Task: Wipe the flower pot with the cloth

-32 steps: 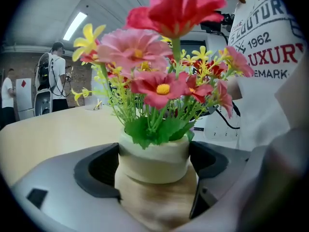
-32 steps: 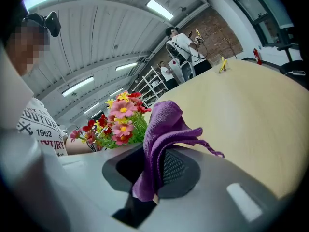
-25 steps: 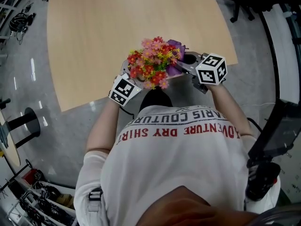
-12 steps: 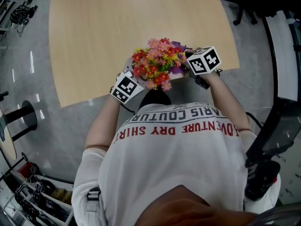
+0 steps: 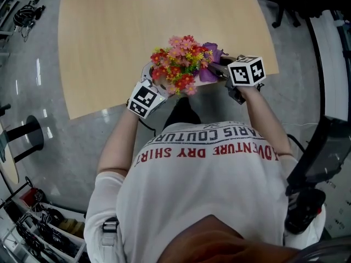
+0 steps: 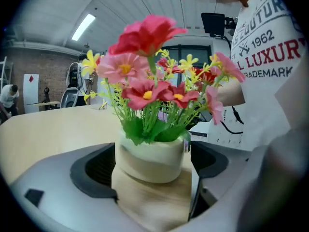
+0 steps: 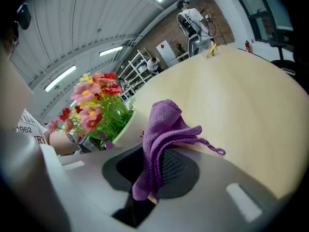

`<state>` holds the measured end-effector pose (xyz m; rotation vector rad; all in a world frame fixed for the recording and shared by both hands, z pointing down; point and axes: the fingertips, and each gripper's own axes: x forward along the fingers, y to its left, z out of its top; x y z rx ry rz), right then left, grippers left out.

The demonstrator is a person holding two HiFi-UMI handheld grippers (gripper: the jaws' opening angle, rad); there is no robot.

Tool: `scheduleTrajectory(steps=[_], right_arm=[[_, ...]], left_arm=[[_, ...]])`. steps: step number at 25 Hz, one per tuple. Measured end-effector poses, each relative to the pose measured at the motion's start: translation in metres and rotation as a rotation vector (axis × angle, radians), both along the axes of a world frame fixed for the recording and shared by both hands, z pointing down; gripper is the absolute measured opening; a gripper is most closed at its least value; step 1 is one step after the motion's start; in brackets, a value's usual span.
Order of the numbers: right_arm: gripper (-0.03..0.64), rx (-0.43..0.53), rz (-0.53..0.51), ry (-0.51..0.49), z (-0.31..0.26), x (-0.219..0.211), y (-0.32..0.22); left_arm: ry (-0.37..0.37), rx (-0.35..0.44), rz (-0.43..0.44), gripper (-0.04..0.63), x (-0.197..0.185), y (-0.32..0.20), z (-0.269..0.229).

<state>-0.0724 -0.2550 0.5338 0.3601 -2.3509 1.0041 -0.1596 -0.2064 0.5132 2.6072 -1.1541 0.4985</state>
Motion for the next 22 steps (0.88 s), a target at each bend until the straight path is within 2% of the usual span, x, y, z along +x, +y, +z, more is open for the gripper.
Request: scheduleTrajectory(steps=[6,8,12,17,20,22], right_arm=[[0.051,0.045,0.049,-0.048,-0.022,0.031,0.052],[0.051,0.045,0.049,-0.066,-0.029,0.043,0.073],[0.051,0.042,0.066,-0.083,-0.037,0.07,0.113],[0.051,0.053,0.098,-0.082,-0.045,0.104,0.151],[0.051,0.06,0.127,-0.086,-0.039,0.121,0.158],[0.051,0.067,0.137,-0.085,-0.04,0.127,0.163]], left_arm=[[0.007,-0.051,-0.145,0.472,0.001,0.052,-0.007],[-0.009,-0.041,-0.236,0.472,0.007,0.062,-0.011],[-0.063,-0.023,-0.484,0.472,0.011,0.07,-0.009],[-0.063,-0.011,-0.715,0.472,0.022,0.063,-0.021],[-0.07,-0.005,-0.82,0.472,0.025,0.05,-0.014],[-0.1,0.002,-0.85,0.472,0.025,0.043,-0.011]])
